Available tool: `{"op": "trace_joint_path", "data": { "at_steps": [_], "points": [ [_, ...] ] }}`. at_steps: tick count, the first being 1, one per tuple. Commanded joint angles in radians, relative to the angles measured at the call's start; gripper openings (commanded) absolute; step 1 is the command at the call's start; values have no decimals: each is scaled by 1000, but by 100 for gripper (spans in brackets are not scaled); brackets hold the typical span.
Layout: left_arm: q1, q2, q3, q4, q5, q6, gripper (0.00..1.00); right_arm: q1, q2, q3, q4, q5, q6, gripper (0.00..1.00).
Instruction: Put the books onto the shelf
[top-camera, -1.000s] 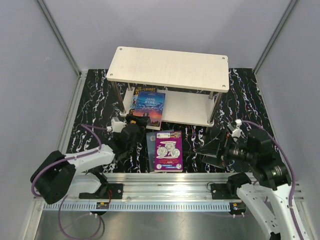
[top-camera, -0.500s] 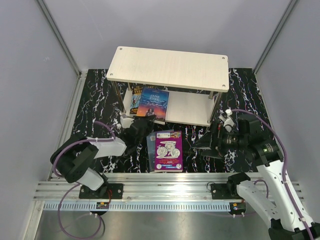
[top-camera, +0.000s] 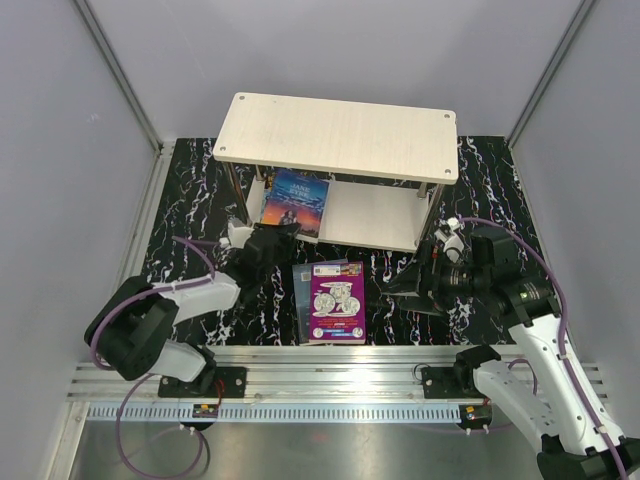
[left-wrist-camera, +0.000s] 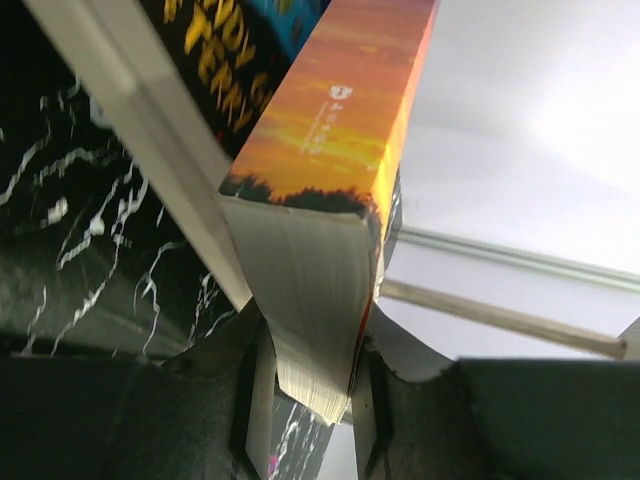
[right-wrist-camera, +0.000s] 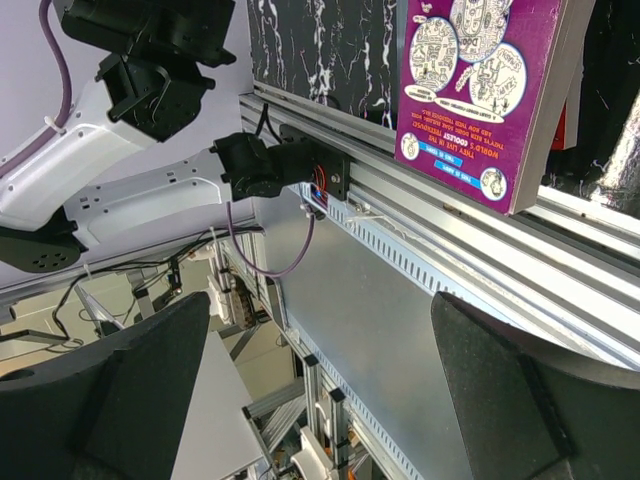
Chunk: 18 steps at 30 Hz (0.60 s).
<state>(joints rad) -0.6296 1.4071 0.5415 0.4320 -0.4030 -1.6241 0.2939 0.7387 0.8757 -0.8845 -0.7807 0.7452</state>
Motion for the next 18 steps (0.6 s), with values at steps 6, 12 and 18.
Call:
{"op": "trace_joint_path", "data": {
  "at_steps": [6, 12, 18],
  "points": [
    [146, -8, 75, 237, 24, 61, 0, 2, -4, 16, 48, -5, 28, 100],
    [197, 49, 155, 202, 99, 79, 0, 4, -21, 8, 58, 23, 57, 100],
    [192, 64, 147, 159, 109, 41, 0, 1, -33, -1, 67, 38, 77, 100]
  ]
}}
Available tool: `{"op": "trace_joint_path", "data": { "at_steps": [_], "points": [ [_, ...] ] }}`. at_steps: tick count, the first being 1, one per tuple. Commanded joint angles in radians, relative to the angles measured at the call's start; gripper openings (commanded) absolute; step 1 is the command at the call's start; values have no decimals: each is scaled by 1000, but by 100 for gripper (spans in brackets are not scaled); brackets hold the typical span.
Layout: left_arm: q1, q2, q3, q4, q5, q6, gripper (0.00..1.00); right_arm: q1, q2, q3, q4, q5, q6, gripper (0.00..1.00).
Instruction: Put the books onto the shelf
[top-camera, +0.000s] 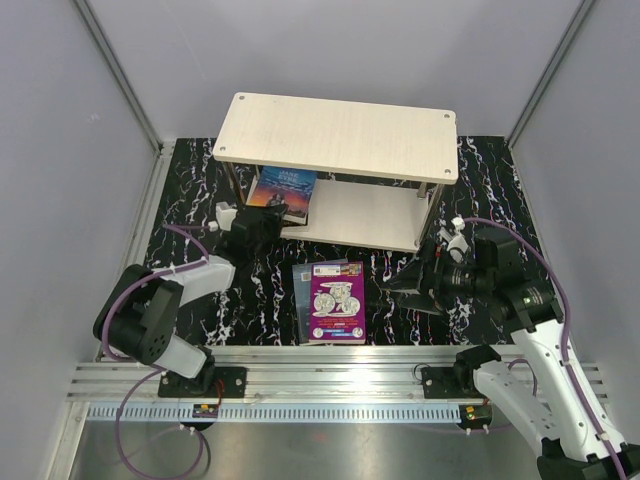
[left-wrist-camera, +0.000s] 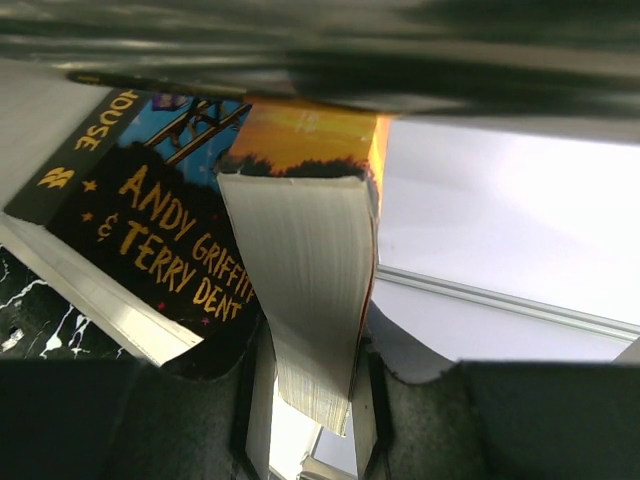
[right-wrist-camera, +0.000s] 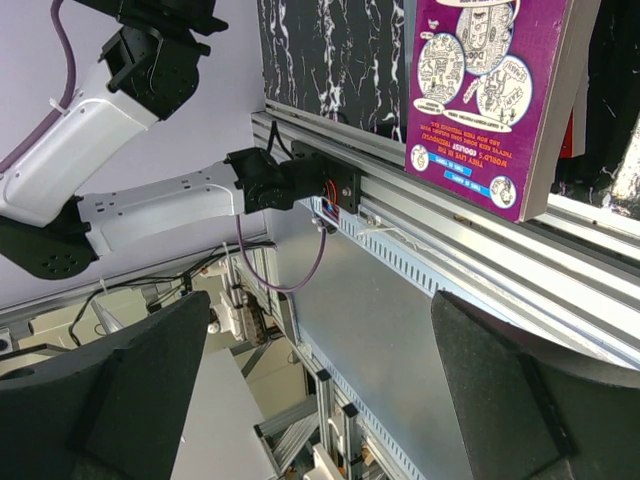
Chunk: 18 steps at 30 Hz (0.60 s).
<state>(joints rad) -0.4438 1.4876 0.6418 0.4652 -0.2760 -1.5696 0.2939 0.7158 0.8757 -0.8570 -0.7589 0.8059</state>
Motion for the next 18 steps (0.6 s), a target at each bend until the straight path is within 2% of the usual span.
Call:
{"op": "trace_joint_path", "data": {
  "at_steps": [1, 5, 9, 10, 13, 18],
  "points": [
    [4, -21, 36, 112, -25, -20, 0, 2, -16, -3, 39, 18, 21, 100],
    [-1, -29, 41, 81, -23, -23, 0, 2, -33, -17, 36, 20, 30, 100],
    [-4, -29, 53, 1, 1, -46, 30, 2, -50, -17, 29, 20, 38, 100],
    [-7, -32, 50, -14, 1, -52, 59, 2, -55, -18, 26, 18, 38, 100],
    [-18, -62, 88, -150, -18, -23, 86, 2, -68, -17, 15, 16, 38, 100],
    [-19, -130, 75, -213, -38, -18, 97, 2, -90, -3, -7, 13, 30, 100]
  ]
}}
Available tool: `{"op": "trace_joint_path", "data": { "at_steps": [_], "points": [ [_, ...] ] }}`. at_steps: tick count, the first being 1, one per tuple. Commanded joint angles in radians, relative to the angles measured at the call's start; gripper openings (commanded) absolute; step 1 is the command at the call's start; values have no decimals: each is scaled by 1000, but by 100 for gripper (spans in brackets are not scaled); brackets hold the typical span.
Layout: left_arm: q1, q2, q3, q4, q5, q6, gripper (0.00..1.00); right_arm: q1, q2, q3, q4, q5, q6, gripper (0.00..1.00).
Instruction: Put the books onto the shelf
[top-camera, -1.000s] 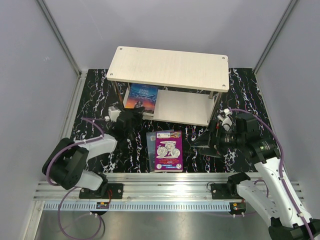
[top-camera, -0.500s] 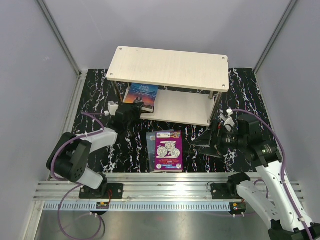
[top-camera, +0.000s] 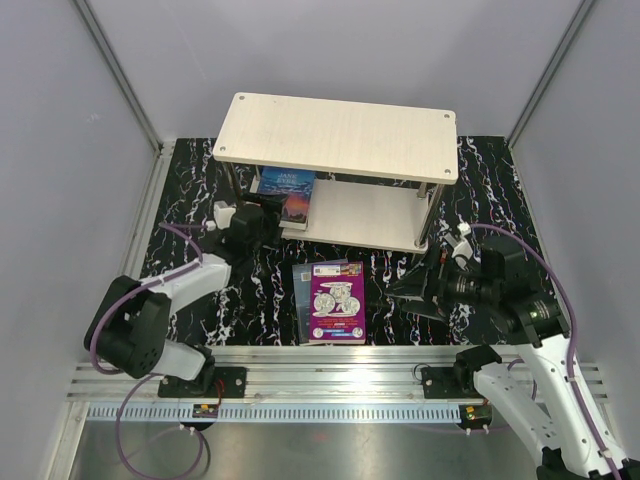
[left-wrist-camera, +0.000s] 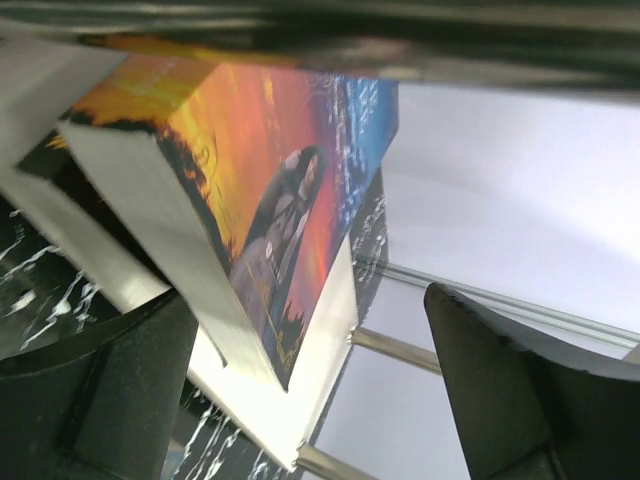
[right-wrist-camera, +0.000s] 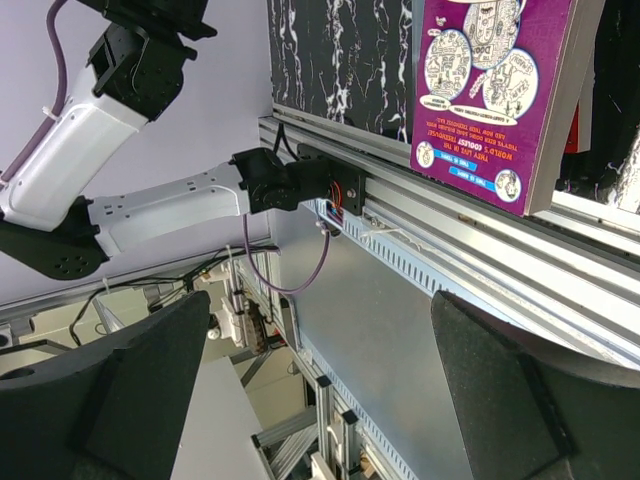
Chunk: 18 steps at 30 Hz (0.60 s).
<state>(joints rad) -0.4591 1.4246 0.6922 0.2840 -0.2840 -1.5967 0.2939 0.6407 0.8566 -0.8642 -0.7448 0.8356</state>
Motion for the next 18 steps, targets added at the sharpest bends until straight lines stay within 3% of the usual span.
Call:
{"op": "trace_joint_path", "data": {
  "at_steps": [1, 7, 11, 14, 18],
  "points": [
    [-4, -78, 23, -42, -29, 12, 98, 2, -21, 15, -2, -2, 0, 100],
    [-4, -179, 58, -227, 20, 84, 99, 2, -29, 7, 10, -7, -3, 100],
    [-27, -236, 160, -461, 46, 259, 99, 2, 3, -71, 27, -8, -18, 100],
    [-99, -269, 211, -619, 43, 404, 99, 2, 53, -120, 16, 31, -35, 100],
    [-248, -299, 136, -591, 115, 488, 99, 1, 131, -200, 138, 41, -56, 100]
  ]
}}
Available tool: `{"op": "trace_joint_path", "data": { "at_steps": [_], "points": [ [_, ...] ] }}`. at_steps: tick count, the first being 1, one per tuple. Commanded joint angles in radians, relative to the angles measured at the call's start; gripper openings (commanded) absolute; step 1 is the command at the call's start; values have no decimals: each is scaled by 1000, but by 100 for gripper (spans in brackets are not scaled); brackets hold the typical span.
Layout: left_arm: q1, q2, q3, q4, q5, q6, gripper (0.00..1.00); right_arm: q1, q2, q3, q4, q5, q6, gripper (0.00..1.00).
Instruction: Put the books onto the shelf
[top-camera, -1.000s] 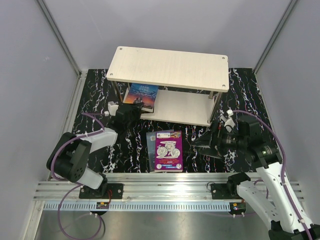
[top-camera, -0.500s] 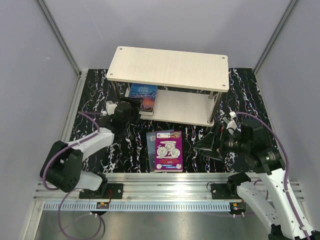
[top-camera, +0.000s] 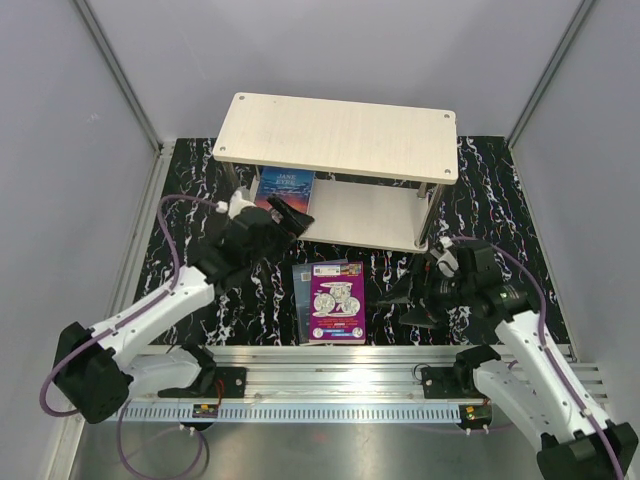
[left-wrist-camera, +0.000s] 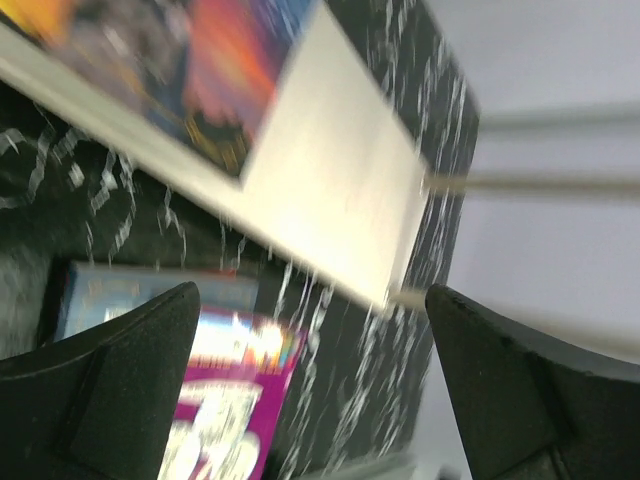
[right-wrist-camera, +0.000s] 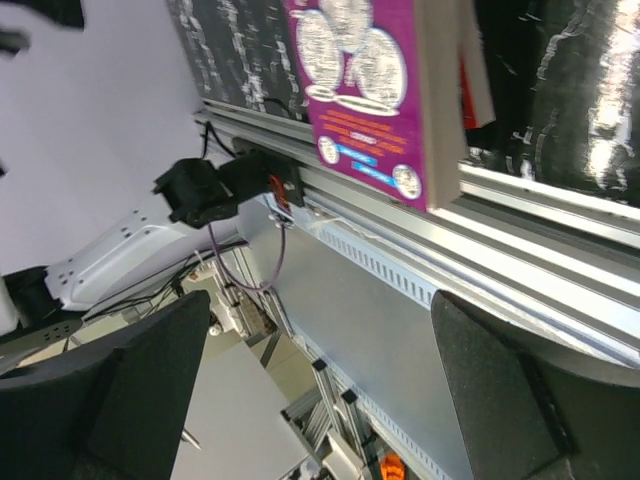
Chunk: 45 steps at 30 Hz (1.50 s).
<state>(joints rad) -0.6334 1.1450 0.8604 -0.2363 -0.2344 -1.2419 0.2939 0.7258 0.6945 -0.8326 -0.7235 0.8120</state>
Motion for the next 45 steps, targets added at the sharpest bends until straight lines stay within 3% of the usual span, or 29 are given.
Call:
{"op": "trace_joint_path", "data": {
  "at_steps": [1, 5, 11, 17, 23, 30, 34, 35, 37, 38, 42, 45],
  "points": [
    [-100, -25, -56, -63, 78, 122, 99, 1, 67, -70, 139, 21, -34, 100],
    [-227, -19, -159, -52, 44, 87, 98, 4, 184, -104, 254, 38, -54, 100],
    [-345, 108, -118, -100, 24, 105, 98, 4, 308, -179, 433, 44, -39, 100],
    [-382, 228, -74, -29, 63, 99, 98, 8, 466, -288, 726, 32, 41, 100],
    [-384, 297, -29, -26, 92, 117, 98, 59, 641, -279, 921, 33, 101, 99],
    [-384, 383, 17, 18, 164, 143, 98, 116, 612, -237, 934, 41, 128, 98],
    [-384, 423, 38, 52, 196, 144, 97, 117, 525, -262, 882, 42, 119, 79],
    [-384, 424, 40, 61, 198, 142, 97, 117, 505, -268, 856, 44, 115, 66],
    [-384, 429, 46, 72, 201, 139, 97, 116, 440, -280, 828, 50, 105, 51],
    [-384, 427, 48, 74, 202, 140, 97, 116, 396, -282, 773, 53, 93, 37],
    [-384, 424, 54, 89, 210, 137, 97, 116, 302, -259, 652, 75, 53, 5],
    [-384, 407, 48, 117, 218, 131, 97, 116, 247, -234, 577, 81, 38, 0]
  ]
}}
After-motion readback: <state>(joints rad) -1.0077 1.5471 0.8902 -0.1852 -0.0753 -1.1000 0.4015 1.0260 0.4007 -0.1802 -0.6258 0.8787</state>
